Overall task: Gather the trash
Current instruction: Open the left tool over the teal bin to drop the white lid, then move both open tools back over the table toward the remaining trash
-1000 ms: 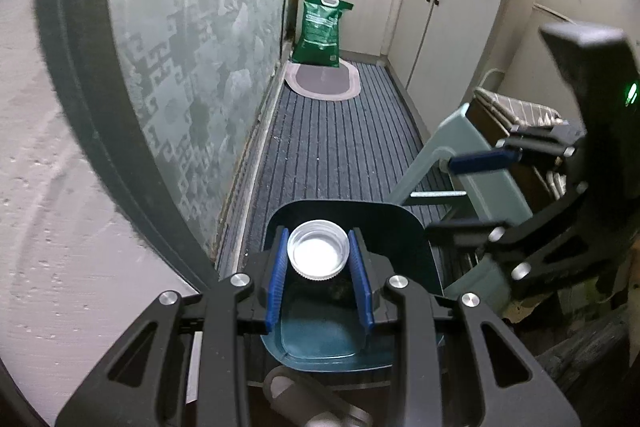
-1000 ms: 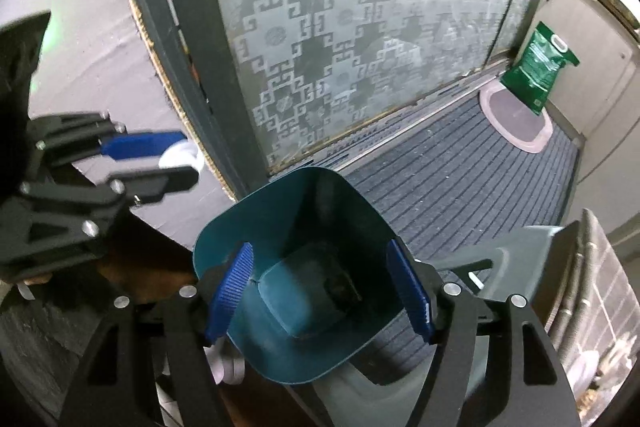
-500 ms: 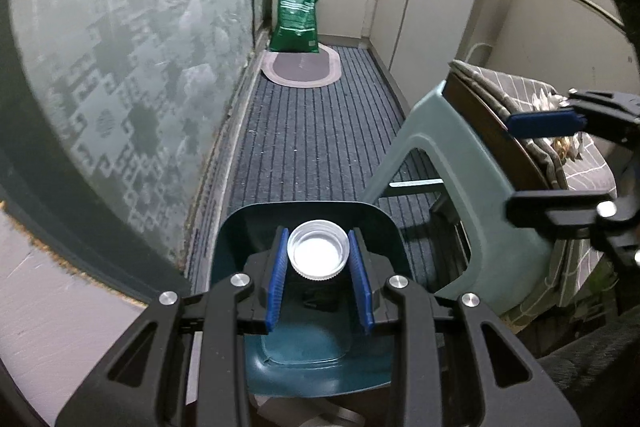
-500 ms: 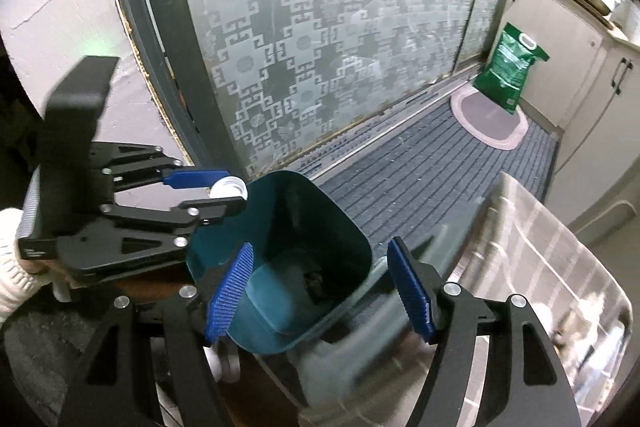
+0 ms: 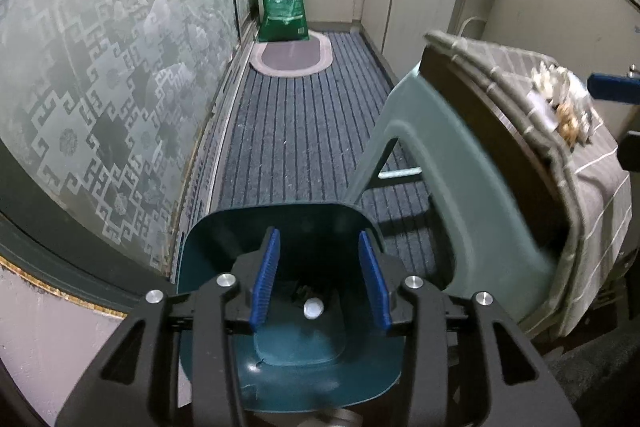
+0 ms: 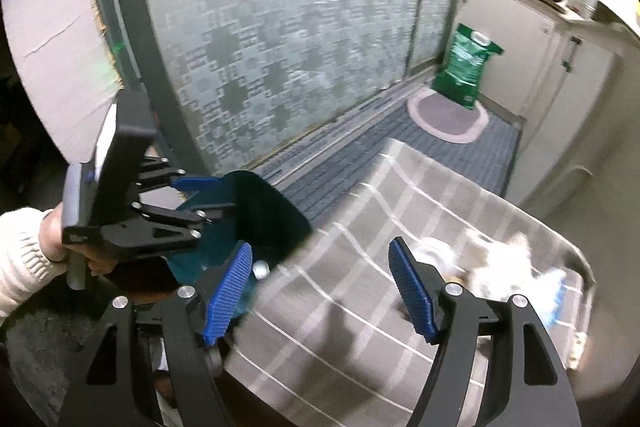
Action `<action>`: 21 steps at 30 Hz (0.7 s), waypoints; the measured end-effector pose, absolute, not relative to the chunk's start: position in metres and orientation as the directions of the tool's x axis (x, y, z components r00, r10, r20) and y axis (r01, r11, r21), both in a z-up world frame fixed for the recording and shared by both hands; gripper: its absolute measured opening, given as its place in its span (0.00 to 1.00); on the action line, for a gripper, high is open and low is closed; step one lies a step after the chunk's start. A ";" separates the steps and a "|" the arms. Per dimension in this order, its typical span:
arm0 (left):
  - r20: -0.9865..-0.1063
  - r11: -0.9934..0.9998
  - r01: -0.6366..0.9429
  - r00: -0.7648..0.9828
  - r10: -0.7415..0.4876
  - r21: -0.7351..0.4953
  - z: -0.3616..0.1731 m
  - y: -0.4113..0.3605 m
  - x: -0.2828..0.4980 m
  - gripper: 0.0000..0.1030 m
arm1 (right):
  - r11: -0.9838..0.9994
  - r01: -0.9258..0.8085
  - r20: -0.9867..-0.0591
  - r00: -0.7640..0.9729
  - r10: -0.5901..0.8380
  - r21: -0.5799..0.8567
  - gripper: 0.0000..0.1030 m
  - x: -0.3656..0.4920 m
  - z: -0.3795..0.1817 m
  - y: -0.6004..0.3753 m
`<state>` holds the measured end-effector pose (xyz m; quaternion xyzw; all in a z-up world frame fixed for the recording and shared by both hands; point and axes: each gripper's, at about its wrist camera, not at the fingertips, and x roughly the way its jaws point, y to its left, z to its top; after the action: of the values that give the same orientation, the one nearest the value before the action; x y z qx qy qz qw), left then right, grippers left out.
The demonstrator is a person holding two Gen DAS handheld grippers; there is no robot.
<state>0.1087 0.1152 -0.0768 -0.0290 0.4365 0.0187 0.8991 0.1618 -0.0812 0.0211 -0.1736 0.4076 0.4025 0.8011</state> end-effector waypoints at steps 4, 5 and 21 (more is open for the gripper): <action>-0.754 0.998 -0.039 0.656 -0.018 -0.057 -0.060 0.104 0.110 0.45 | 0.660 -0.749 -0.785 0.377 0.491 0.053 0.70 0.170 0.025 -0.109; -0.742 0.997 -0.030 0.670 -0.028 -0.065 -0.054 0.100 0.111 0.46 | 0.666 -0.744 -0.784 0.383 0.489 0.051 0.70 0.171 0.025 -0.116; -0.645 0.986 0.150 0.747 -0.161 -0.072 -0.011 0.015 0.121 0.47 | 0.720 -0.693 -0.803 0.417 0.424 0.020 0.70 0.172 0.012 -0.178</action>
<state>0.1214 0.0147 -0.0107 -0.0077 0.3456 -0.0832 0.9347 0.1723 -0.1777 0.0125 -0.1599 0.4206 0.3381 0.8265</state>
